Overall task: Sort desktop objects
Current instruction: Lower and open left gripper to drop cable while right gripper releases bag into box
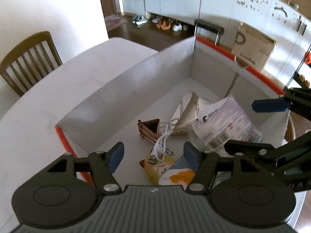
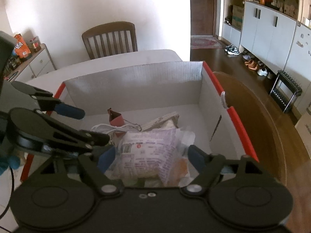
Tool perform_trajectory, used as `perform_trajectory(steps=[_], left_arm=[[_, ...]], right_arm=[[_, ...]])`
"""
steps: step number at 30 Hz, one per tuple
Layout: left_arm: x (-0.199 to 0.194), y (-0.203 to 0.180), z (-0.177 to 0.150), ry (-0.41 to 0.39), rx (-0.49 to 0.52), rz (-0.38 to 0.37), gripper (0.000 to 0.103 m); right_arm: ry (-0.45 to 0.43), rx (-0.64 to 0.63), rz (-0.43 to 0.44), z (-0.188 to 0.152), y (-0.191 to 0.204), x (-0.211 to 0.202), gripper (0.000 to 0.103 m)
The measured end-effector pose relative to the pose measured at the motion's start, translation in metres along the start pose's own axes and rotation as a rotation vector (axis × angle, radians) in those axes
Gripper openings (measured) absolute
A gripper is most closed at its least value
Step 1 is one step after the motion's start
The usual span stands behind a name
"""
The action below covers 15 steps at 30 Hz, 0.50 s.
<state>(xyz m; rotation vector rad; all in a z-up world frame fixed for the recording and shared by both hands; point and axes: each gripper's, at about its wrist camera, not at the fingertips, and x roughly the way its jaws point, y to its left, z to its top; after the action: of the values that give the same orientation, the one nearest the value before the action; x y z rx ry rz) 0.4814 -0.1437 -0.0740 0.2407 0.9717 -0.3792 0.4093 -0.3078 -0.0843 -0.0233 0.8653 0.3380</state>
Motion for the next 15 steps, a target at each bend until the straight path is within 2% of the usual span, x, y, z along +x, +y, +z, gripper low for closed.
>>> perform_trajectory(steps=[4,15], left_arm=[[-0.020,0.005,-0.007,-0.043,-0.036,0.006,0.066],[-0.067,0.001,-0.033,-0.139,-0.123,0.025,0.066]], right_arm=[[-0.032,-0.005,0.015,0.000,-0.002,-0.016,0.088],[-0.087,-0.067,0.068,0.000,0.013,-0.049,0.091]])
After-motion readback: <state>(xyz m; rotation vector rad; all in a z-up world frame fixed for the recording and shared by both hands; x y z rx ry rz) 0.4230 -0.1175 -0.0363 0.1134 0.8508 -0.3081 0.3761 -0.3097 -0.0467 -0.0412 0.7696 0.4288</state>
